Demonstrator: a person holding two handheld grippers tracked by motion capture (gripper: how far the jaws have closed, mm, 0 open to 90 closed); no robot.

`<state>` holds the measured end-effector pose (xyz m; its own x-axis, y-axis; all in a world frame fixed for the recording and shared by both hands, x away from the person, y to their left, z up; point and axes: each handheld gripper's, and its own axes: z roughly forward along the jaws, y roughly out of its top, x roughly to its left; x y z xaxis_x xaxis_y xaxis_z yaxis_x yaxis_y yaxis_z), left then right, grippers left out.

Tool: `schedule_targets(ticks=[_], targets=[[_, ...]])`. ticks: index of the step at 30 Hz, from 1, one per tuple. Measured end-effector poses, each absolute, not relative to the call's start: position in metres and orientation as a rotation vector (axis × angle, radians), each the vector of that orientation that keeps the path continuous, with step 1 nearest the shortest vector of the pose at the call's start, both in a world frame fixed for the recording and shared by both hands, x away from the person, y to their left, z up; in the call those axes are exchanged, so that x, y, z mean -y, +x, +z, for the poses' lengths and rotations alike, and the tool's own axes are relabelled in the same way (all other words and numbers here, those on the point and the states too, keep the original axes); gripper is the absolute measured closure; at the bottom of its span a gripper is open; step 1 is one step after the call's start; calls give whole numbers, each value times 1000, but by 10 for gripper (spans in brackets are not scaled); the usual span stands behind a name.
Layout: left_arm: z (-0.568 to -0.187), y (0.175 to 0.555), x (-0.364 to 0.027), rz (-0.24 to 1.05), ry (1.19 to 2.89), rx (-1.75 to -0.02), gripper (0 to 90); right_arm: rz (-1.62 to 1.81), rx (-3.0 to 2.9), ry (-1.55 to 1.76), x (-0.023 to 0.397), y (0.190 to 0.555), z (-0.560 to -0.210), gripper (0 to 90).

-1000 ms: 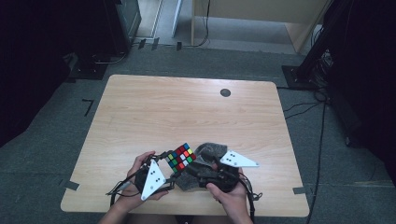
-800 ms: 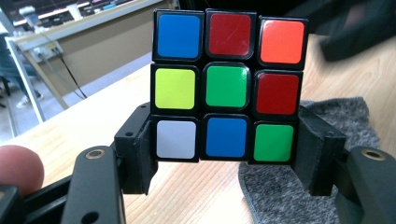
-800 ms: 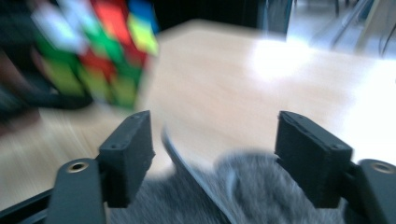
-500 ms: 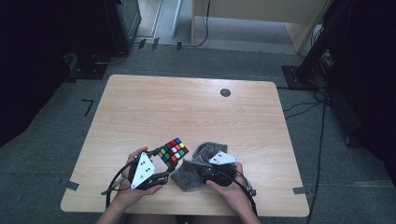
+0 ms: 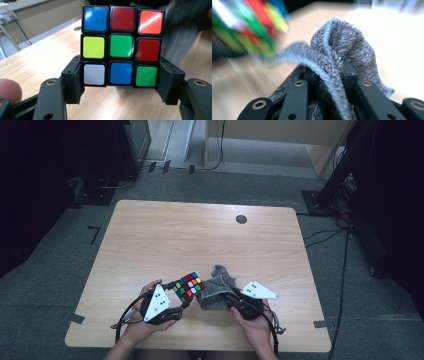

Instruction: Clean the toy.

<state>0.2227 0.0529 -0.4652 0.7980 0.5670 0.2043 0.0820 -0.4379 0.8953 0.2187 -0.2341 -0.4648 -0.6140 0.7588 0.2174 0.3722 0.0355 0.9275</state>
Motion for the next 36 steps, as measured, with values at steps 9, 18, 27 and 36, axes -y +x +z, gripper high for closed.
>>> schedule_targets(ticks=[9, 18, 27, 36], targets=[[-464, 205, -27, 570, 1998, -402, 347, 1875, -1949, 951, 212, 191, -431, 727], [-459, 207, -35, 528, 1961, -400, 348, 1903, -1917, 1117, 230, 206, -448, 721], [-457, 209, -35, 558, 1974, -440, 347, 1762, -1882, 1068, 231, 199, -438, 725], [-464, 205, -21, 623, 2076, -421, 348, 1660, -2063, 792, 176, 175, -437, 722]])
